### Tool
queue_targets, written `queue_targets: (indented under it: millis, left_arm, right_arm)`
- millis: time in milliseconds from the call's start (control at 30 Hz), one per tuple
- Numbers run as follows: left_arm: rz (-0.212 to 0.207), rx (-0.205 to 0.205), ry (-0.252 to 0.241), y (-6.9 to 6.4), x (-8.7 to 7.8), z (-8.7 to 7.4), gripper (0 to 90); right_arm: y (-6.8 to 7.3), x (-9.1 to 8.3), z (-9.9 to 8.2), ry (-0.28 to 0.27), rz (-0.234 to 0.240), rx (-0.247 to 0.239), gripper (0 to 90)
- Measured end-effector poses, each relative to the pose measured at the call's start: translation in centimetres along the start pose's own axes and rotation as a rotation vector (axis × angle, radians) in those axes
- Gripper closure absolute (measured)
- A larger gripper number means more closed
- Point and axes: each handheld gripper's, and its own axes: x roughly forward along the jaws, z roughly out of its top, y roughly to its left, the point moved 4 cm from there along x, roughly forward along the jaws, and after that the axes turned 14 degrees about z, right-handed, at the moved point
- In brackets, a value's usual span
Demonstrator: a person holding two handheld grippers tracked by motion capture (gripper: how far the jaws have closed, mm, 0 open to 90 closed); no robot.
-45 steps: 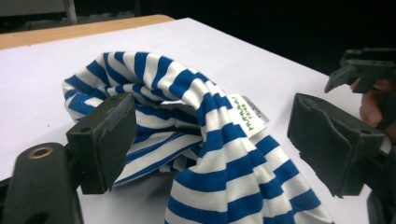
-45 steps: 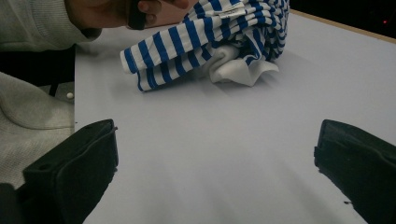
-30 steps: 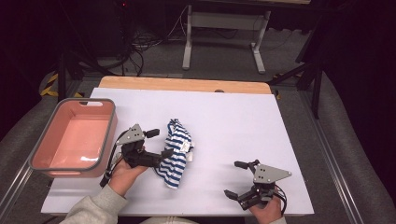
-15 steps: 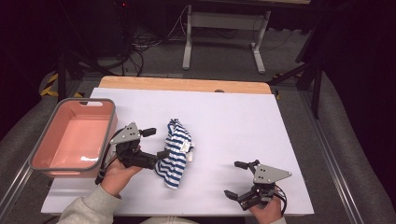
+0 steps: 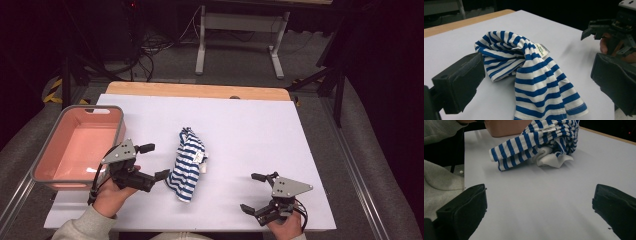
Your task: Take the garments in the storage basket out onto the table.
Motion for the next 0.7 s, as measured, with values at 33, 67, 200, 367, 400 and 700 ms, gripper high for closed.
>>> queue_targets:
  millis: [33, 67, 200, 367, 400, 700]
  left_arm:
    - [-0.005, -0.010, -0.002, 0.1, -0.4, -0.3, 0.2]
    - [0.001, -0.004, 0.001, 0.2, -0.5, -0.5, 0.2]
    - [0.007, 0.004, -0.003, 0.2, -0.9, -1.1, 0.2]
    - [0.029, 0.014, 0.027, 0.4, -1.2, -1.9, 0.2]
    - [0.031, 0.020, 0.038, 0.4, -1.3, -2.1, 0.2]
    - [0.045, 0.017, 0.101, 0.9, -1.6, -4.7, 0.4]
  right_arm:
    - [0.0, 0.0, 0.0, 0.001, 0.000, -0.001, 0.1]
    - [0.0, 0.0, 0.0, 0.001, 0.001, 0.000, 0.1]
    - [0.0, 0.0, 0.0, 0.002, -0.001, 0.000, 0.1]
    - [0.0, 0.0, 0.0, 0.003, -0.002, 0.001, 0.1]
    - [0.0, 0.0, 0.0, 0.003, -0.003, 0.000, 0.1]
    - [0.1, -0.1, 0.0, 0.000, 0.000, -0.001, 0.1]
